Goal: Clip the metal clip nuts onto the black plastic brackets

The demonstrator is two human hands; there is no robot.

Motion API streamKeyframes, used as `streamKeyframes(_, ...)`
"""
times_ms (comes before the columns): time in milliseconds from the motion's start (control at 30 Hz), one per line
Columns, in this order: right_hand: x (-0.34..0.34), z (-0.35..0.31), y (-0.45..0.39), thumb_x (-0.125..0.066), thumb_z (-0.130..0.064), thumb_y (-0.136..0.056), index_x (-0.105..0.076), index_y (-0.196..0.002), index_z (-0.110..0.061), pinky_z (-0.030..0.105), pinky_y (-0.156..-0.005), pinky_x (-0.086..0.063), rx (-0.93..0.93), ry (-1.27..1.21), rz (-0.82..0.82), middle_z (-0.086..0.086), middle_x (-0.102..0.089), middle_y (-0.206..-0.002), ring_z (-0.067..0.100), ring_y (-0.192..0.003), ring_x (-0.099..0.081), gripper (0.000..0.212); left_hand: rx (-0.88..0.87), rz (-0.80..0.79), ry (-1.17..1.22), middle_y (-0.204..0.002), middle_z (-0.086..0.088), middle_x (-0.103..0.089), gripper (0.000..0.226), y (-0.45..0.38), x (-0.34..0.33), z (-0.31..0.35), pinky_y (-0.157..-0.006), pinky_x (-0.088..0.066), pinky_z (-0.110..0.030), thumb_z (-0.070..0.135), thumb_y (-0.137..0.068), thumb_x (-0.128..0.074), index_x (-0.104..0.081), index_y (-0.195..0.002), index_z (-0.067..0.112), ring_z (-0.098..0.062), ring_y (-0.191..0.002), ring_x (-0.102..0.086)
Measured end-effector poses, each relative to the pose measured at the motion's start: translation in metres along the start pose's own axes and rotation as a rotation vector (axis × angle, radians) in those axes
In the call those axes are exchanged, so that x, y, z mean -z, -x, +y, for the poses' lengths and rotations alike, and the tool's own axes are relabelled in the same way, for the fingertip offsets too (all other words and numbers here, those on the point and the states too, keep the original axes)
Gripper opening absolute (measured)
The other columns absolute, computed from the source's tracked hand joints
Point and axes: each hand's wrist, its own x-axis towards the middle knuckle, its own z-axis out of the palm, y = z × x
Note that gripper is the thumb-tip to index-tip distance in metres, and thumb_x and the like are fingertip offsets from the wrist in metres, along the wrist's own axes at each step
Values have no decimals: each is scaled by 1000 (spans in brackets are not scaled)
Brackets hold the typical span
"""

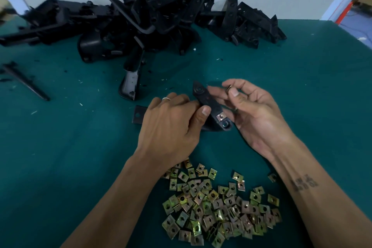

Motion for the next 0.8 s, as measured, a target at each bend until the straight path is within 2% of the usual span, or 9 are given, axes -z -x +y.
streamKeyframes(100, 1, -2, 2, -57, -11, -94, -62, -100, -8, 29, -81, -59, -4, -27, -14, 18, -72, -120, 26, -113, -70, 8, -15, 0, -35, -80, 3, -60, 47, 1, -1, 0, -73, -43, -44, 47, -105, -33, -60, -78, 19, -25, -78, -54)
streamKeyframes(133, 0, -1, 2, -60, -10, -92, -65, -99, -7, 31, -83, -58, -9, -30, 2, 16, -73, -117, 27, -111, -70, 9, -16, -1, -36, -81, 3, -61, 49, 1, 0, 1, -73, -43, -44, 47, -105, -32, -61, -79, 19, -24, -79, -54)
streamKeyframes(167, -1, 0, 2, -64, -9, -89, -69, -98, -5, 31, -80, -59, -17, -30, 29, 15, -74, -109, 25, -103, -71, 11, -15, -2, -35, -82, 2, -62, 50, 1, 0, 1, -74, -43, -44, 48, -105, -31, -62, -79, 18, -24, -79, -55)
streamKeyframes(233, -6, 4, 2, -72, -9, -81, -76, -92, -4, 27, -66, -59, -38, -28, 86, 12, -75, -90, 19, -78, -71, 13, -15, 1, -23, -82, 2, -63, 51, 1, 0, 0, -74, -43, -45, 49, -105, -31, -62, -79, 18, -24, -80, -55)
streamKeyframes(300, -12, 9, 2, -76, -11, -77, -79, -88, -6, 25, -59, -58, -40, -11, 138, 12, -75, -83, 16, -67, -69, 13, -19, 17, -5, -80, 2, -62, 49, 2, 0, 0, -74, -44, -46, 48, -104, -33, -61, -77, 18, -25, -78, -56)
streamKeyframes(500, -15, 13, 1, -78, -10, -75, -75, -95, -5, 27, -60, -59, 3, -22, 197, 12, -75, -85, 19, -72, -71, 21, -26, 37, 6, -78, 1, -60, 47, 1, -1, 0, -73, -45, -46, 45, -105, -38, -58, -73, 17, -27, -78, -56)
streamKeyframes(667, -16, 14, 3, -79, -10, -73, -75, -82, -9, 30, -61, -60, 47, -9, 203, 11, -75, -81, 19, -70, -71, 9, -25, 38, 17, -79, 0, -62, 50, 1, -1, -1, -74, -45, -47, 48, -104, -37, -61, -74, 16, -27, -78, -56)
streamKeyframes(800, -19, 15, 5, -78, -4, -78, -74, -79, -10, 31, -63, -60, 110, 21, 229, 9, -73, -75, 18, -67, -70, 8, -15, 39, 32, -78, 1, -61, 50, 1, 0, -1, -74, -46, -47, 48, -103, -38, -64, -75, 16, -27, -78, -56)
